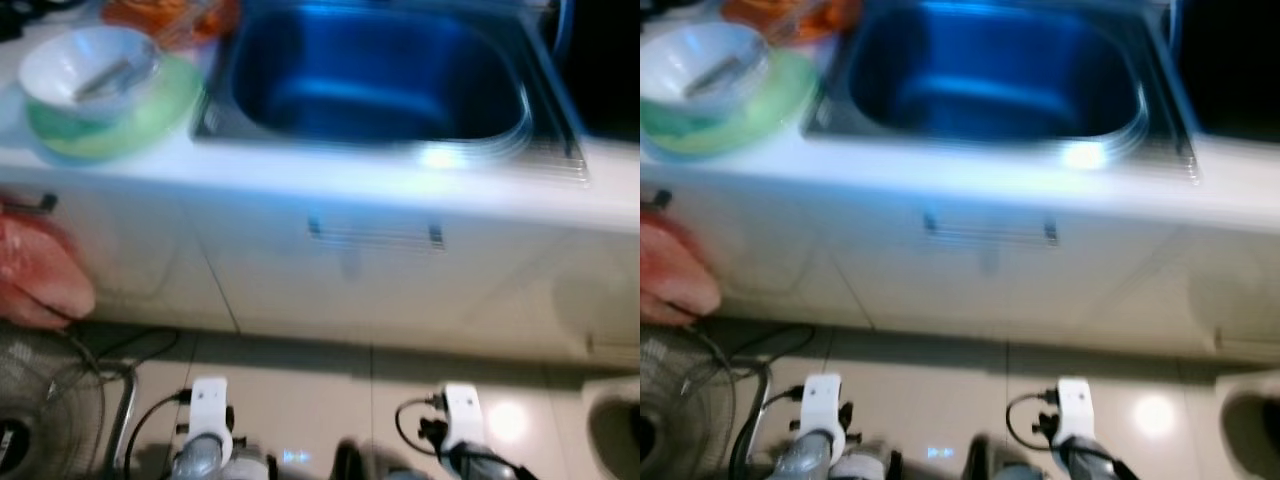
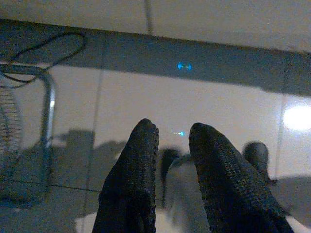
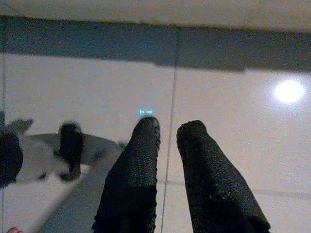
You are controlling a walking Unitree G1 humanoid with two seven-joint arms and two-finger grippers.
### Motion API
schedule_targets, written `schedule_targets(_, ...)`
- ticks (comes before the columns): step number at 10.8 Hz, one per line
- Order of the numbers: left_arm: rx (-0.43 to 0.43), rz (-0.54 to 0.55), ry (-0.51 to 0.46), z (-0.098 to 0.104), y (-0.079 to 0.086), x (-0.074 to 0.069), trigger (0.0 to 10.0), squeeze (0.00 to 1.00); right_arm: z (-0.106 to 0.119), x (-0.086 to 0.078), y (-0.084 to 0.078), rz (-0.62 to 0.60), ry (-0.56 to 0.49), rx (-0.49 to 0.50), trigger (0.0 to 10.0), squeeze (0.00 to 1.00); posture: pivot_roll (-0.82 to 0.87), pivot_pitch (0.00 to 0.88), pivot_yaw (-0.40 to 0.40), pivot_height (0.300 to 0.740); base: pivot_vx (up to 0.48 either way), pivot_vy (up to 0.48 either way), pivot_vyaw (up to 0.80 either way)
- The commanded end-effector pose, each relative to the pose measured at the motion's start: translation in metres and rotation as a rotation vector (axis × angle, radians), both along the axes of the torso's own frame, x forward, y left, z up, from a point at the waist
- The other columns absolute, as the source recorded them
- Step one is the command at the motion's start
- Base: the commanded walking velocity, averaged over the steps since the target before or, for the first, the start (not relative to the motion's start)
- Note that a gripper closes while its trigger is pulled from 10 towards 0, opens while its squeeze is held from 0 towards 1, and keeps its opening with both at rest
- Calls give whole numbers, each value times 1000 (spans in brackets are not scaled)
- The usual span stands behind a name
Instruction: Kitchen organization
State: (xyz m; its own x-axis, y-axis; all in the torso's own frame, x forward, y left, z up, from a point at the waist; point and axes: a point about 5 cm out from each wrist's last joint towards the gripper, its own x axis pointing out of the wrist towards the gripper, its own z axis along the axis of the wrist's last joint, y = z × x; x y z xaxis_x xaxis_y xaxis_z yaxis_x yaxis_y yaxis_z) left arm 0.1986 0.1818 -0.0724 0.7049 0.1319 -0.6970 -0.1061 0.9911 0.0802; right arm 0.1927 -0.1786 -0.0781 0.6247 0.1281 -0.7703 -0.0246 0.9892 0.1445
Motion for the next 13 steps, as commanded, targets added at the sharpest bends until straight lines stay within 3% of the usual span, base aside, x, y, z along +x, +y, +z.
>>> schedule_targets(1, 18, 20, 49, -7, 10, -15, 10000, 0, -4, -7, 9, 11, 25, 20, 10000, 0, 146, 228, -39, 740, 435, 0, 0)
schedule_targets(13, 28, 24, 33, -7, 14, -19, 10000, 0, -6, -10, 8, 15, 32, 17, 10000, 0, 152, 231, -40, 740, 30, 0, 0)
